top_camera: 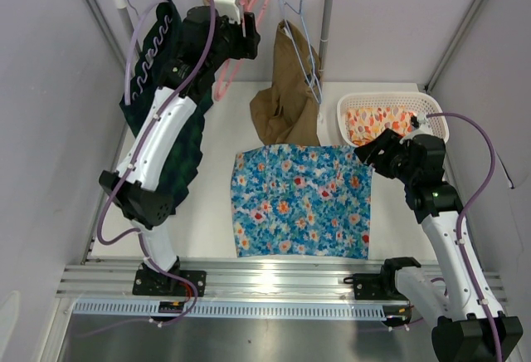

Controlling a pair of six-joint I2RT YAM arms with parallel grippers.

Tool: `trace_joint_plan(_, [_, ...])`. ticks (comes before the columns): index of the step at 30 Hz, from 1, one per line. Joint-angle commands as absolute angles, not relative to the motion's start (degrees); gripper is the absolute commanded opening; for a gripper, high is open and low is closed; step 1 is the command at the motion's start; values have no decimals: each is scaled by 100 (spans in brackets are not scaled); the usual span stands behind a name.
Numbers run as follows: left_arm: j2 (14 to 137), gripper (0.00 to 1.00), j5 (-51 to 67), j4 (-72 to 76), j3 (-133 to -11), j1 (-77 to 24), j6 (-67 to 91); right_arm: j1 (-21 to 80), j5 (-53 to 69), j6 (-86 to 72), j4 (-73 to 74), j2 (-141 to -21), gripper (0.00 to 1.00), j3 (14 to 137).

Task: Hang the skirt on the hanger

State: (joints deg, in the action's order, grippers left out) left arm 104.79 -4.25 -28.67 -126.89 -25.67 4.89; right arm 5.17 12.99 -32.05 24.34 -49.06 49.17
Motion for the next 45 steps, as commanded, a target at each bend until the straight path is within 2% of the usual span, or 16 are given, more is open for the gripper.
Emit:
trace_joint_plan(1, [10556, 69, -185, -2865, -12903, -2487, 607, 536, 1380, -3085, 2233, -4860, 64, 4983])
trace_joint_plan(5, [10564, 67, -220, -2804, -12911, -2487, 615, 527, 1389, -3067, 2197, -4895, 61, 4975])
trace_joint_plan(9, [10521, 56, -237, -2733, -12929, -2487, 589, 527, 1371, -3050, 2188, -4913, 56, 4992])
trace_joint_plan(13, [10485, 50, -298, -2681, -12955, -2487, 519, 527, 1371, -3050, 2153, -4931, 53, 4992])
trace_joint_plan(16, [10485, 45, -386, -2690, -12999, -2487, 440, 527, 1406, -3041, 2136, -4957, 52, 5001])
trace_joint_plan(18, [10512, 39, -430, -2707, -13025, -2487, 396, 527, 1406, -3024, 2136, -4975, 51, 5010])
trace_joint_plan(25, [10529, 28, -518, -2725, -13175, -2487, 299, 536, 1398, -2997, 2144, -5001, 49, 5071])
trace_joint_plan(26, [10521, 22, -527, -2707, -13184, -2487, 290, 536, 1397, -2988, 2136, -5010, 49, 5080])
trace_joint_plan(34, [10538, 1, -518, -2610, -13377, -2487, 114, 527, 1406, -2918, 2171, -5054, 48, 5185])
trace_joint_plan(45, [10442, 0, -913, -2478, -13456, -2566, 18, 519, 1433, -2892, 2145, -5062, 48, 5194])
